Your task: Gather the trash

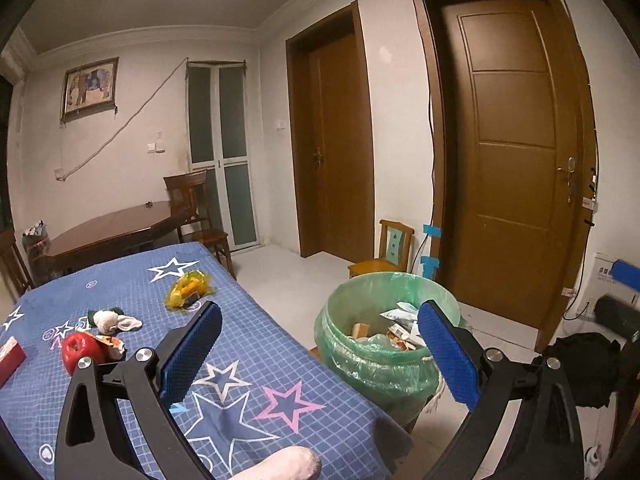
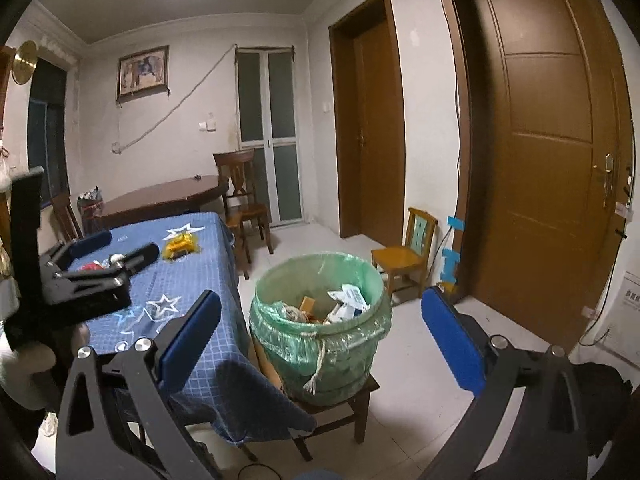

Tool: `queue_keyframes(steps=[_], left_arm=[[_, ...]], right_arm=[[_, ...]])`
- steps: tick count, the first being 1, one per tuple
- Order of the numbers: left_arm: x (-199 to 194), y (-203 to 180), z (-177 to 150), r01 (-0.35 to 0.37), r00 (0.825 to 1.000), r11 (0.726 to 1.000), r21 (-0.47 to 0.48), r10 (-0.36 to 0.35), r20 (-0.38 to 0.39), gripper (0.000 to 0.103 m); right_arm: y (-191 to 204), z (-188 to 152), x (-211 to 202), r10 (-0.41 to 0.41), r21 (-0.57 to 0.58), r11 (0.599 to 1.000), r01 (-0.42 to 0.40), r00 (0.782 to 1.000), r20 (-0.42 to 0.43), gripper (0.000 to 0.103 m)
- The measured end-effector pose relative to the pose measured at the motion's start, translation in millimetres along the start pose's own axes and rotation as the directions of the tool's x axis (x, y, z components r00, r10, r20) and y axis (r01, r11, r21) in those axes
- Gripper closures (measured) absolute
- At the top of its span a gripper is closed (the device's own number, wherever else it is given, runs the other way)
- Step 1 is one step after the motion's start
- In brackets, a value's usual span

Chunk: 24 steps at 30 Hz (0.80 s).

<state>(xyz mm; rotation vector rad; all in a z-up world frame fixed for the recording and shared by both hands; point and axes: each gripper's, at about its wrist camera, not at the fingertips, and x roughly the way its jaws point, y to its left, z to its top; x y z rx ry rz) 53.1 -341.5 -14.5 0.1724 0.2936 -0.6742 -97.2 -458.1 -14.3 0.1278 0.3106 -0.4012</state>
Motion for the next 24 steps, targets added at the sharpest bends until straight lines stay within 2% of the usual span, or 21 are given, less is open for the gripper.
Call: queue_keyframes(steps=[6, 24], left_arm=[[-1, -3, 0, -0.009, 1.000, 1.000, 0.016, 0.009, -0.001, 0.005], [14, -3, -4, -0.023, 0.999, 1.000, 0.017, 0.024, -0.043, 0.005]], right_arm=[[0, 1, -5, 0.010, 0.005, 1.000, -0.010, 1.000, 0.021, 0.006], [-1, 3, -2, 0.023, 0.004, 1.000, -0.023, 1.000, 0.005, 0.006]])
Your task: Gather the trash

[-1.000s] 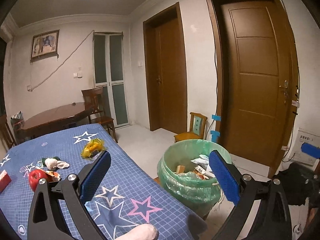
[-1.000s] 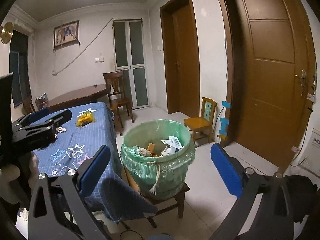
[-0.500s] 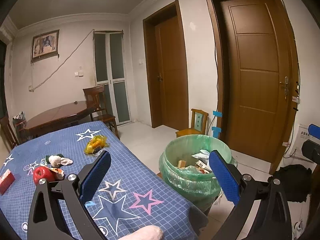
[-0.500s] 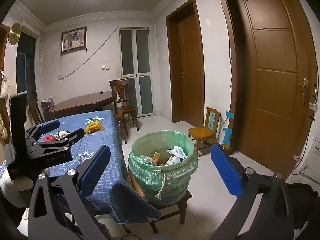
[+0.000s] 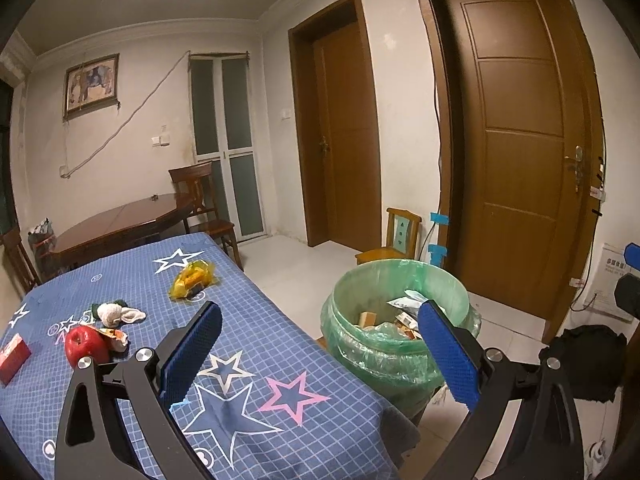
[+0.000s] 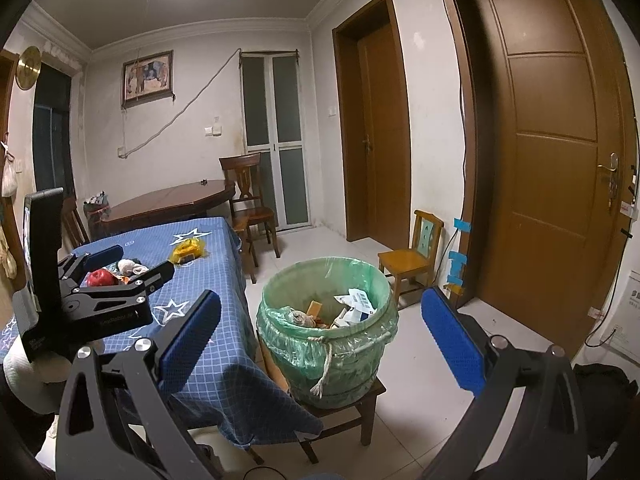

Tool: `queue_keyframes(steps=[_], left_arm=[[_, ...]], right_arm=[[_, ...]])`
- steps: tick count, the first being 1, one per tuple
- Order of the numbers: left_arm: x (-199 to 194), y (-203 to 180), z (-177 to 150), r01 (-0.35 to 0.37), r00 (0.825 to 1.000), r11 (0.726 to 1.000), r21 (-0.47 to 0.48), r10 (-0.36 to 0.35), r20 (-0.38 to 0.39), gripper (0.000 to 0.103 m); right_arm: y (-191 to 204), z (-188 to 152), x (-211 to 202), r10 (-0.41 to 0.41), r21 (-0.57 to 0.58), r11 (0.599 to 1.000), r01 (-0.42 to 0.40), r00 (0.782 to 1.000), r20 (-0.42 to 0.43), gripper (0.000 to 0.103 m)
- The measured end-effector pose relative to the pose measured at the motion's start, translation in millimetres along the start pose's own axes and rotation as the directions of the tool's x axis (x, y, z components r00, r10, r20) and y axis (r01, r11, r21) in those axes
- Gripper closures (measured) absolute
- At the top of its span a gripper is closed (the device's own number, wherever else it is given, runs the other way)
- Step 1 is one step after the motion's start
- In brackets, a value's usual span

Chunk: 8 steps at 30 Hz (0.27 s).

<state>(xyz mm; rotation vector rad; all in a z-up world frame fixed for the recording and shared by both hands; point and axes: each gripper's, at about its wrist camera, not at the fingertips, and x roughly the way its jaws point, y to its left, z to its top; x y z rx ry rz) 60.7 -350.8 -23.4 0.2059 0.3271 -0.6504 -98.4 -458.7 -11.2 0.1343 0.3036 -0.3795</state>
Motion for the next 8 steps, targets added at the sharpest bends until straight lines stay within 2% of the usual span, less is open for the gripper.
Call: queue_keyframes(steps=[8], left_arm=[[2.5, -2.4, -0.1, 0.011, 1.000, 1.000, 0.006, -0.011, -0.009, 0.005]], right_arm=[[-0.1, 0.9, -0.4, 0.005, 0.006, 1.000, -0.005, 1.000, -0.003, 0.006]])
